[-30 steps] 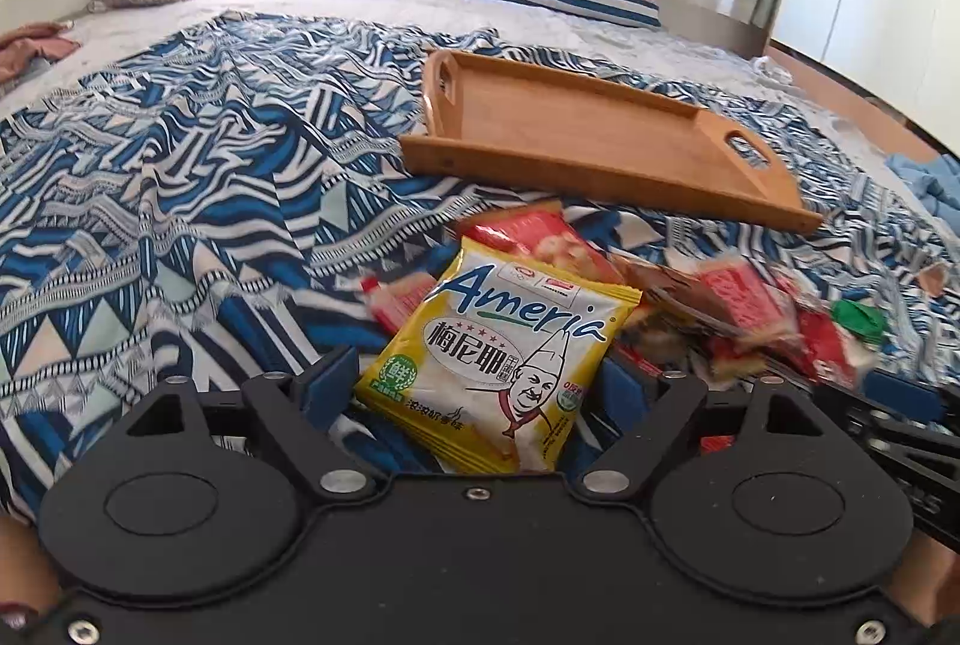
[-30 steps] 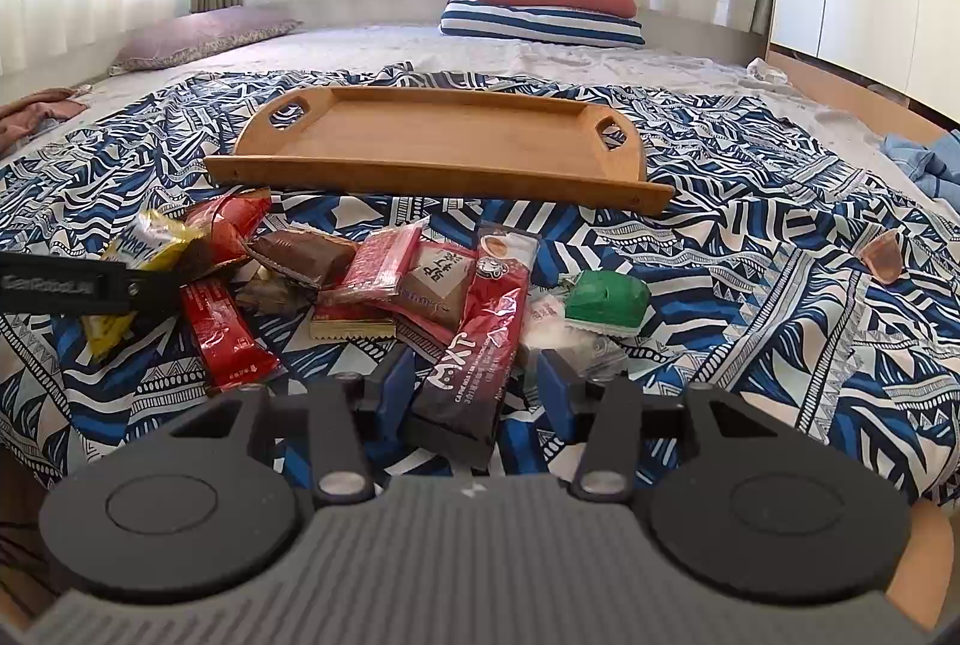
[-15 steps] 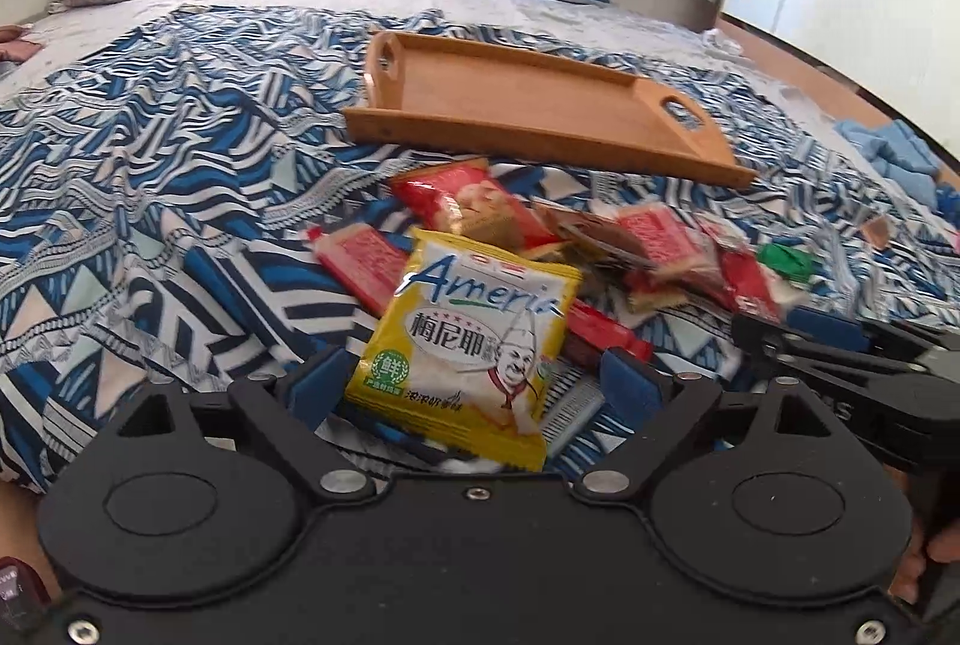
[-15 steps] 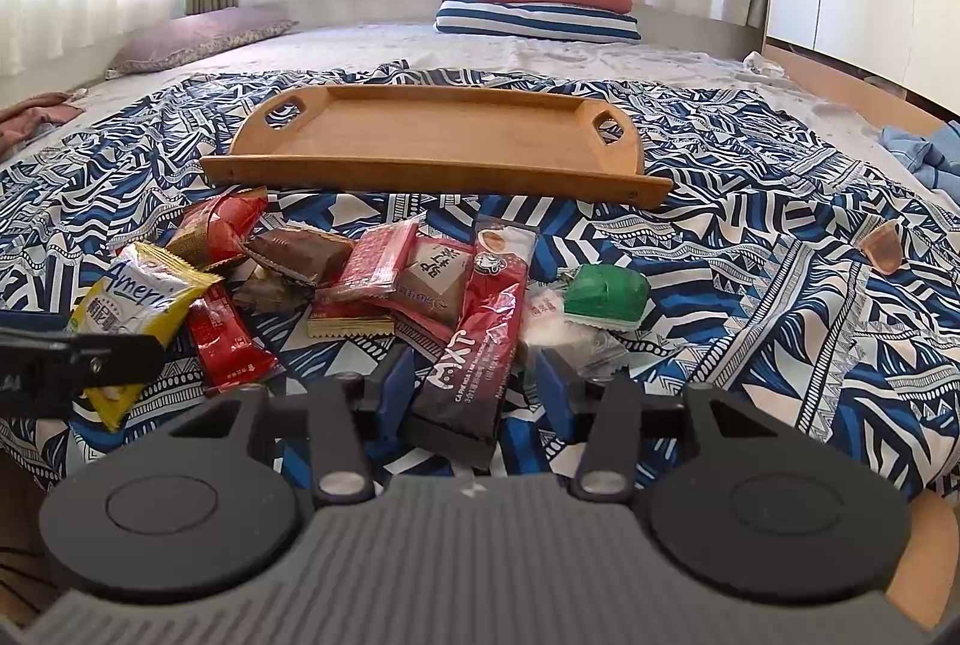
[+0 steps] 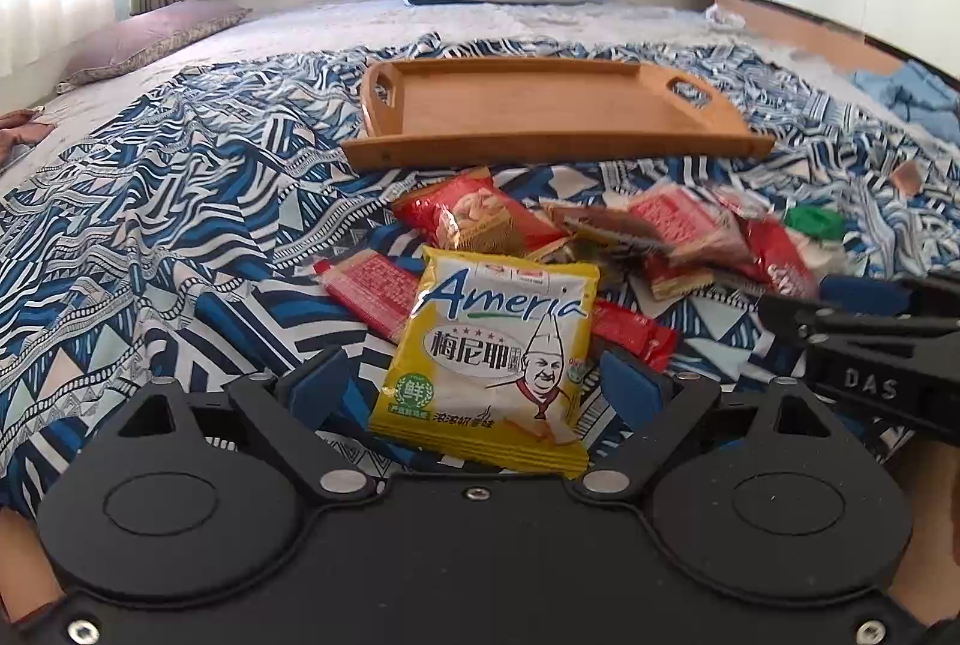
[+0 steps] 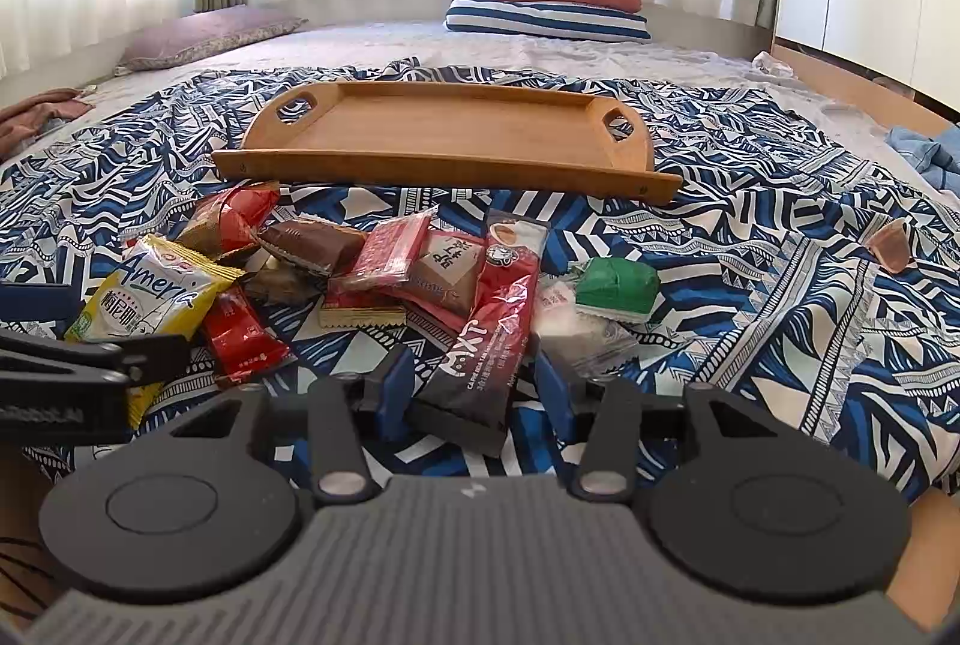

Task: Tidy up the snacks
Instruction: 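Close the left tool on the Ameria packet while the right tool grasps the MXT bar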

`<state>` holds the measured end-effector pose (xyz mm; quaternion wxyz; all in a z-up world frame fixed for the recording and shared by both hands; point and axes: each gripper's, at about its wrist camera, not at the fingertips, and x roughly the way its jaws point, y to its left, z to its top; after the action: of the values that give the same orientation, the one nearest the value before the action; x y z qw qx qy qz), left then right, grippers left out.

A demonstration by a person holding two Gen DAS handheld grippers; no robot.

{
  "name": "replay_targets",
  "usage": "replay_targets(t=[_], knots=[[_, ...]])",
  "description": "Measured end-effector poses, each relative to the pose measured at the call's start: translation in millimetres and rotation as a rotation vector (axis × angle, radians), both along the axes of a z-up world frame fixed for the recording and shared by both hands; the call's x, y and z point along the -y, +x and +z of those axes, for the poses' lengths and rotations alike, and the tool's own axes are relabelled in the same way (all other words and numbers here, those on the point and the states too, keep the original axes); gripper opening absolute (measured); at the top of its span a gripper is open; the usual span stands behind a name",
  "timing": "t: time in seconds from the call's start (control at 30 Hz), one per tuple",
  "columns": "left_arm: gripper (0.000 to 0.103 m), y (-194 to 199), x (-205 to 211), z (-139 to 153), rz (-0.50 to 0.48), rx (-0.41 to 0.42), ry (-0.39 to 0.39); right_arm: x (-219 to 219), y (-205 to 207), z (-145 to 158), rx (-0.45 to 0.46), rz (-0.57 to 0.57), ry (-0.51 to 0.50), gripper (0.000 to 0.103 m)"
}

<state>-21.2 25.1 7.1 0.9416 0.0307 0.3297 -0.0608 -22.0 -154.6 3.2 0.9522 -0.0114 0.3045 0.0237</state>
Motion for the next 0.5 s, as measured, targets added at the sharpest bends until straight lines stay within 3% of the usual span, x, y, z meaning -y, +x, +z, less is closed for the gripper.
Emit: replay_targets(t=[0.1, 0.37, 0.5], knots=[[0.073, 4.8, 0.7, -4.9, -0.006, -0.031, -0.01, 0.6, 0.3, 0.2, -0.001, -0.001, 0.006, 0.058], [0.064, 3.9, -0.1, -4.4, 0.028, -0.034, -0.032, 0.1, 4.3, -2.8, -0.012, -0.011, 0.024, 0.06], [0.06, 4.0, -4.0, -0.8, 0.051, -0.033, -0.051, 0.1, 4.9, -2.2, -0.011, -0.047, 0.048, 0.049]])
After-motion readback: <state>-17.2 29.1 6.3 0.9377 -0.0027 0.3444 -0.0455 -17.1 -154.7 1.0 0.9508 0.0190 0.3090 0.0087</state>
